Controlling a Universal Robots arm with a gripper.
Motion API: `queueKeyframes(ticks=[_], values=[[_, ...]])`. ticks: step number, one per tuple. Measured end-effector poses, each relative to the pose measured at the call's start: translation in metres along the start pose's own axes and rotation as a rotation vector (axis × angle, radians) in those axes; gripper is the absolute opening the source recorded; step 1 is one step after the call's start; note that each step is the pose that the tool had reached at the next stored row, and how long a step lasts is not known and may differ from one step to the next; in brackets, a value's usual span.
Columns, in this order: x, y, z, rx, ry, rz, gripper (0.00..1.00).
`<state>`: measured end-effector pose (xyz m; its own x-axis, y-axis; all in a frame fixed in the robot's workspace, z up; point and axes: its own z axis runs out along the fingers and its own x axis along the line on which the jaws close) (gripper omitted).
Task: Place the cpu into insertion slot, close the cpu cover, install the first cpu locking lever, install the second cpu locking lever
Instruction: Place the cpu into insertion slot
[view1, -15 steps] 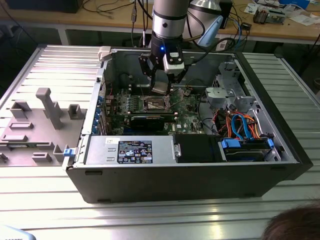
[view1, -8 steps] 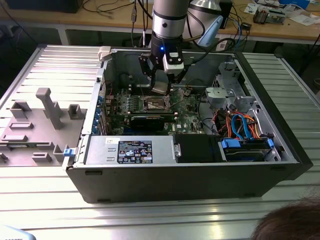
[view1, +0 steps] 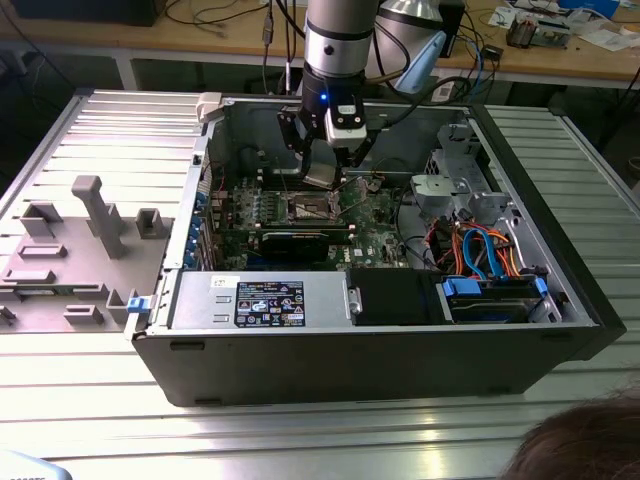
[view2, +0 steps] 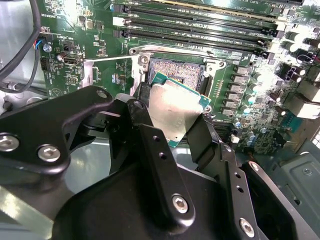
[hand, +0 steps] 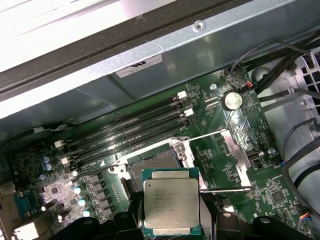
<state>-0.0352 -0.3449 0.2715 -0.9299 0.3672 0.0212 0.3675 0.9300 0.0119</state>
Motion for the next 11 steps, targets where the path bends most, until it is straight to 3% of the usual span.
queueKeyframes(ticks=[11], values=[[0.0000, 0.0000, 0.0001, -0.0003, -0.0002, 0.018, 0.54]])
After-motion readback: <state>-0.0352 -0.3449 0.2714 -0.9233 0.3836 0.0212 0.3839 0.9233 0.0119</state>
